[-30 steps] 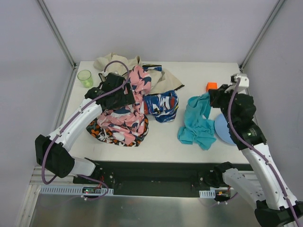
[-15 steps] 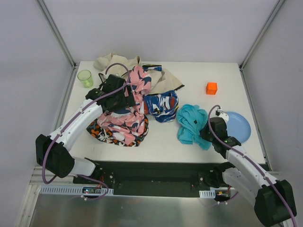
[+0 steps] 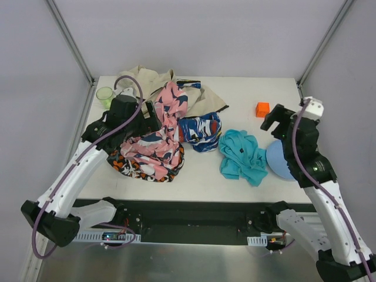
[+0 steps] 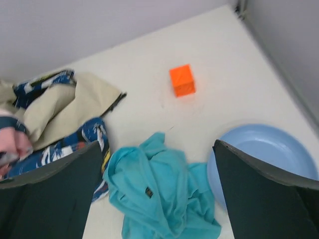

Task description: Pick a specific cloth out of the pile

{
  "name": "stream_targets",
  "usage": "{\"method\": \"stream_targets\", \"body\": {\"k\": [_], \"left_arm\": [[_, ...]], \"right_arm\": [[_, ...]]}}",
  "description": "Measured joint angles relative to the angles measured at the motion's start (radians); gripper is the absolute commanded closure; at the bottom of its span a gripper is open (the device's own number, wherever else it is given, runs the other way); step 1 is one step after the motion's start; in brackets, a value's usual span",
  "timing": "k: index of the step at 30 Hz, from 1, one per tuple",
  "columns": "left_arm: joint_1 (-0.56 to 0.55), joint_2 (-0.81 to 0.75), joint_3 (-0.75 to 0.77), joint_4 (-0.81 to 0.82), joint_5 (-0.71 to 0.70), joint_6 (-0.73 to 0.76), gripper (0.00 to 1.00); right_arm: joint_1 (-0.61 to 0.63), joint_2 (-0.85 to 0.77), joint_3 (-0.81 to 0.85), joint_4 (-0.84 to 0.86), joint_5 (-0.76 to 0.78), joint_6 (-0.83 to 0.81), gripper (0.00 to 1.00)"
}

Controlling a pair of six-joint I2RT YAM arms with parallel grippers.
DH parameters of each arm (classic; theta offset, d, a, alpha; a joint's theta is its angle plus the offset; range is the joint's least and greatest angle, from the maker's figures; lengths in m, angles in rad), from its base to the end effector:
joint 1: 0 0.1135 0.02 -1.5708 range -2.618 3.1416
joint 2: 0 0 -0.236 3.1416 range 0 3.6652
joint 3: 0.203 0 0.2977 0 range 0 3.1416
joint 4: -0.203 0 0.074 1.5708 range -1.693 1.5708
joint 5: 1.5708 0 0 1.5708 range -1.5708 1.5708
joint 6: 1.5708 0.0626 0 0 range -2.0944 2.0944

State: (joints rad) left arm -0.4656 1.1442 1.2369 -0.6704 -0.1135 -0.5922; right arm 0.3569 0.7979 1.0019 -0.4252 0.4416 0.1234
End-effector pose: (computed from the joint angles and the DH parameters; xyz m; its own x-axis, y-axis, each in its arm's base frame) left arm 0.2902 -0.1379 0.3407 -0.6065 -0.3159 -0.7296 0.0274 0.9088 -0.4163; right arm 0.2492 0.0644 0.3716 -0.1948 0.0461 -0.9798 0.0996 0.9947 0.0270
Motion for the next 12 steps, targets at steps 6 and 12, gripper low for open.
{"method": "stream_targets", "body": {"k": [6, 12], "left_arm": [[0.000, -0.121, -0.002, -0.001, -0.033, 0.006, 0.01], [0.000, -0.203, -0.024, -0.002, -0.087, 0.006, 0.01]], "right_arm": [[0.000, -0.066, 0.052, -0.019, 0.243, -0.097, 0.04], [0.000, -0.108, -0.030, -0.022, 0.327, -0.147, 0.04]]}}
